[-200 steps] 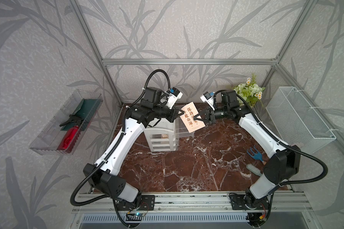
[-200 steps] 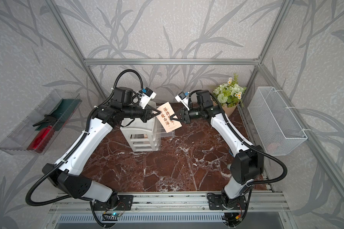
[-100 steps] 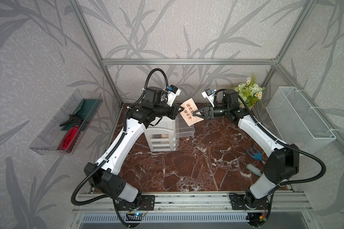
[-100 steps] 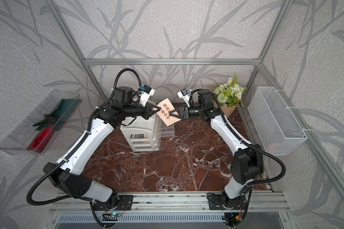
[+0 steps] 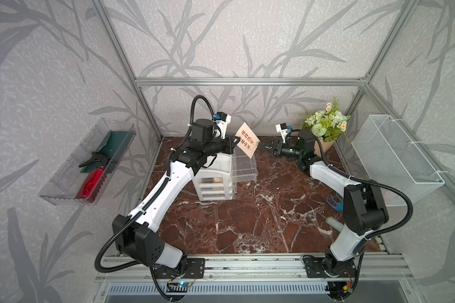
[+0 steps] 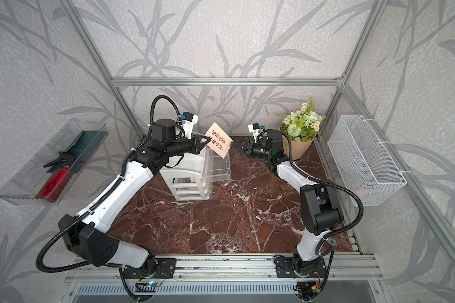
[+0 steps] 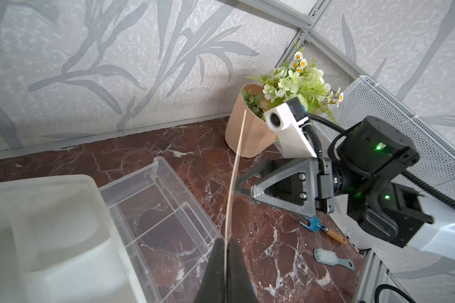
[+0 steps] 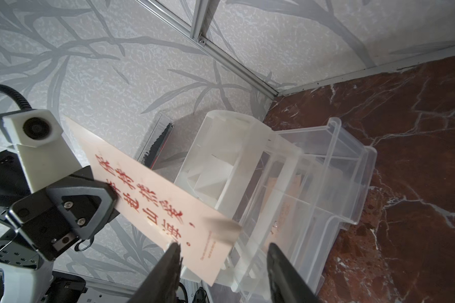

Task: Take the postcards out of the drawer
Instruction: Place the postcard at the center of the board.

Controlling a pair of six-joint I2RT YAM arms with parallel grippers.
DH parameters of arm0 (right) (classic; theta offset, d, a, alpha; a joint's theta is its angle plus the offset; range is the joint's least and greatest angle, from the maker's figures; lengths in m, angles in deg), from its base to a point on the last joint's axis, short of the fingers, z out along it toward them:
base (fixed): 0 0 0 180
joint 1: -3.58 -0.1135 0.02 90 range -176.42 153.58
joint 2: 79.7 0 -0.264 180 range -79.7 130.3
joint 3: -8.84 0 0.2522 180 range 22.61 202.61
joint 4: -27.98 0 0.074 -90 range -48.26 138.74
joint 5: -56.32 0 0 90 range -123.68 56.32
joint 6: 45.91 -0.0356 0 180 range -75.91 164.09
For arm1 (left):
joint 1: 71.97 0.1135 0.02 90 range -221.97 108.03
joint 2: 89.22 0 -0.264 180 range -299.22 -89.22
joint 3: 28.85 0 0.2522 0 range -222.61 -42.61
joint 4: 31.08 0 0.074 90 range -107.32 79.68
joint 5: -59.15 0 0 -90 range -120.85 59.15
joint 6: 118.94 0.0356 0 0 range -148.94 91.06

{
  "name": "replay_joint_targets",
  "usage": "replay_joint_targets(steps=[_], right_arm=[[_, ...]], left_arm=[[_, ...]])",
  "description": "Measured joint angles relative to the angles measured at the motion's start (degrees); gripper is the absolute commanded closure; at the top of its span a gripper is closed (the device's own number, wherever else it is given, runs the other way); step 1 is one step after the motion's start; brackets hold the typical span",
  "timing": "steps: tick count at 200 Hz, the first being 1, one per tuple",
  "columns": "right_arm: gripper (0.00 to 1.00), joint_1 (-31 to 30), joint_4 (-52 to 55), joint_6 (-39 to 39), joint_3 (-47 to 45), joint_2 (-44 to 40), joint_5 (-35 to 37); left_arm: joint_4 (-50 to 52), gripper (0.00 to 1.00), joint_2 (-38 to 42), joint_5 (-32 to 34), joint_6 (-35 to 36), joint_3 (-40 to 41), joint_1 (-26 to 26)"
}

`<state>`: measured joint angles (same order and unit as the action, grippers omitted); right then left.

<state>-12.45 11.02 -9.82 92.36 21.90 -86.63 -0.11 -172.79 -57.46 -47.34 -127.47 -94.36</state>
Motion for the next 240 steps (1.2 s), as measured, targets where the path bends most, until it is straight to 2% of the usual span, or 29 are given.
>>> replay_joint_targets(steps=[49,87,170,240], right_arm=[[0.48,-1.14,-13.25,-10.19,-0.7,5.64,1.62],[0.51,-2.25,-20.35,-15.1,-0.76,6.4,2.14],[0.51,-0.96,-24.22,-17.94,-4.35,6.03,4.09],[0.51,-1.6,-25.88,-19.08,-2.12,6.03,3.93]], left_arm=[[-6.03,1.0,1.09,-0.33,-3.56,1.01,0.0],[-7.52,1.0,0.98,-0.22,-4.87,1.01,0.0],[-7.89,1.0,1.64,6.93,-5.25,1.9,0.11],[-9.14,1.0,1.22,5.49,-7.39,1.88,0.13]])
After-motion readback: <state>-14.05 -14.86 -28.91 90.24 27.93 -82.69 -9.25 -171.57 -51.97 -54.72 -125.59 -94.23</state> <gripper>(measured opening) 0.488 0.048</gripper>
